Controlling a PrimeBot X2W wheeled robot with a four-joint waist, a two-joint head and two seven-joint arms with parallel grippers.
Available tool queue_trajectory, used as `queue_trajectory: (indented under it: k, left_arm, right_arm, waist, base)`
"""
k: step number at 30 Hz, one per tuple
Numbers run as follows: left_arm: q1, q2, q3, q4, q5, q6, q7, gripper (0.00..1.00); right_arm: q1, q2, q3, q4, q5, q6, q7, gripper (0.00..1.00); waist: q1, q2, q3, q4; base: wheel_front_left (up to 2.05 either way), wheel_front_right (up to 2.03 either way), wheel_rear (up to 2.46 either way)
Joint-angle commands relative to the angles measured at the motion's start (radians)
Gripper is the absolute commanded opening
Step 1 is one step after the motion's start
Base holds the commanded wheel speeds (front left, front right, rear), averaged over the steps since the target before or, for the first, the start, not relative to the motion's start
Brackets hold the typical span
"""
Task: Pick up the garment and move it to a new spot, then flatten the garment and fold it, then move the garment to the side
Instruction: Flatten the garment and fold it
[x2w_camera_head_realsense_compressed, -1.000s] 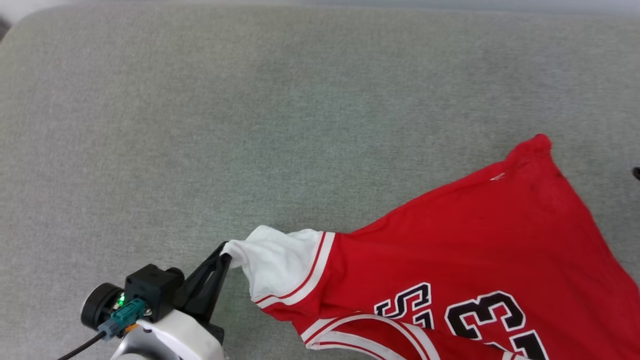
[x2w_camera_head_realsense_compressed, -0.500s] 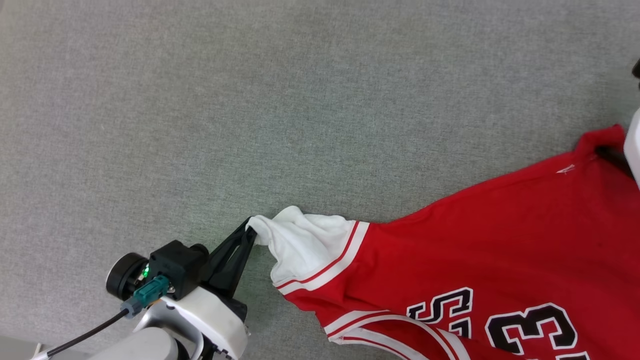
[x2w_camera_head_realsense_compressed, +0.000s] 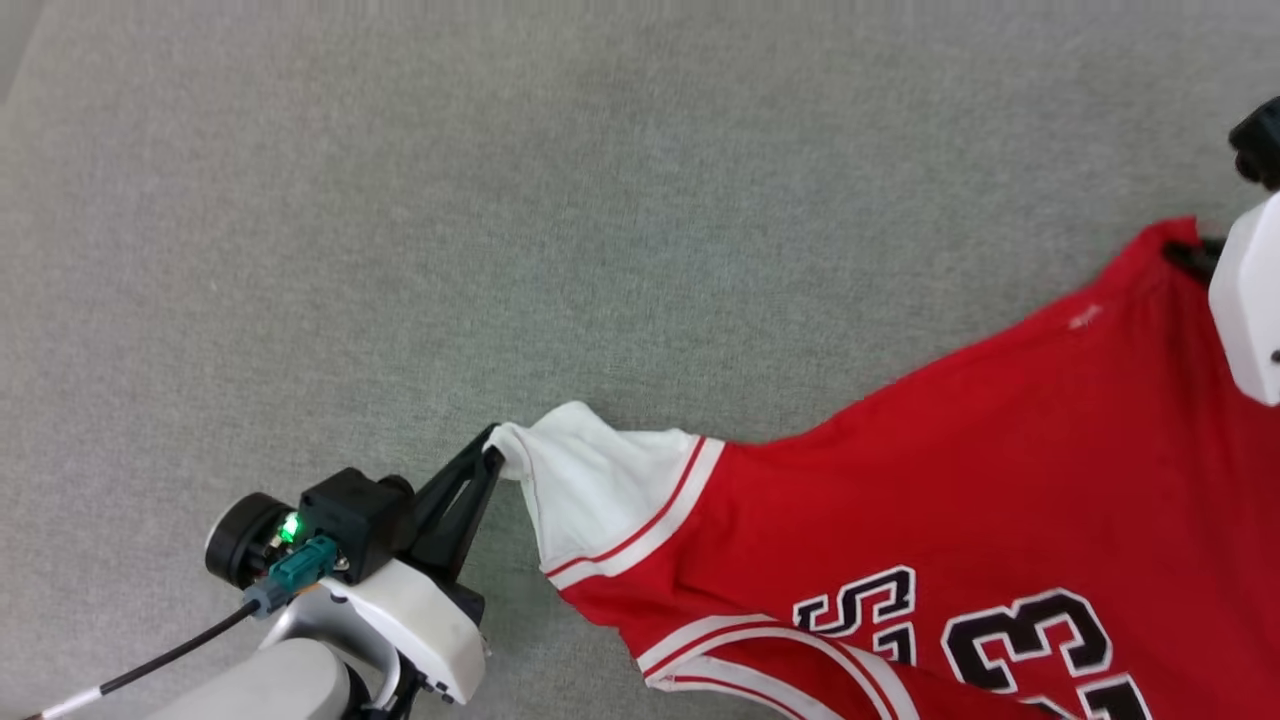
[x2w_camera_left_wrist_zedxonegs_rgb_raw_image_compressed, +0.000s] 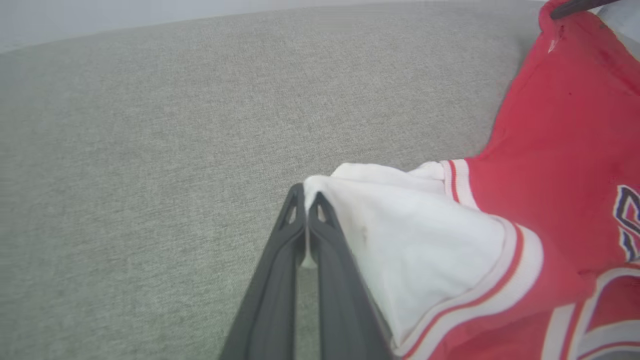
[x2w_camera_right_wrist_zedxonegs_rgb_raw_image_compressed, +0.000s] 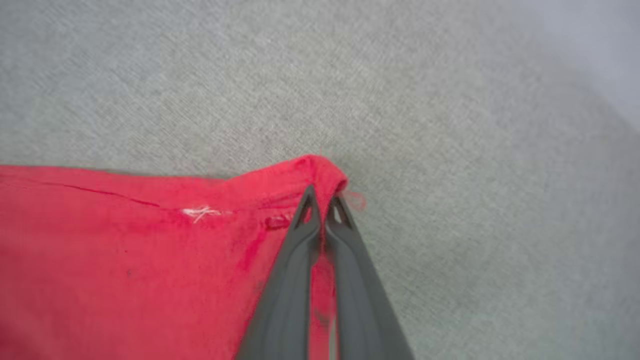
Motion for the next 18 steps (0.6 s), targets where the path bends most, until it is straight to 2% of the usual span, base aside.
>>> queue_trajectory:
  k: [1, 5, 10, 18]
  left_arm:
    - [-0.026, 0.010, 0.007, -0.003, 0.010, -0.003, 0.001, 0.00]
    - [-0.073, 0.027, 0.028, -0.015, 0.022, -0.002, 0.018, 0.00]
    - [-0.157, 0.039, 0.055, -0.023, 0.041, -0.014, 0.039, 0.00]
    - [-0.400, 0.037, 0.098, 0.029, 0.093, -0.086, 0.115, 0.00]
  right_arm:
    - [-0.018, -0.003, -0.002, -0.012, 0.013, -0.001, -0.045, 0.00]
    - [-0.037, -0.033, 0.026, -0.060, 0.020, -0.001, -0.105, 0.00]
    - [-0.062, -0.031, 0.024, -0.099, 0.011, -0.001, -0.185, 0.00]
    - [-0.166, 0.044, -0.057, -0.082, -0.067, -0.001, -0.331, 0.00]
  waist:
    - [-0.0001, 0.0000, -0.063, -0.027]
    - [-0.0001, 0.0000, -0.122, -0.057]
    - [-0.0001, 0.0000, -0.151, -0.093]
    - [-0.0001, 0.0000, -0.142, -0.158]
  base:
    - [0.00, 0.00, 0.00]
    - [0.00, 0.00, 0.00]
    - [0.00, 0.00, 0.00]
    - [0.00, 0.00, 0.00]
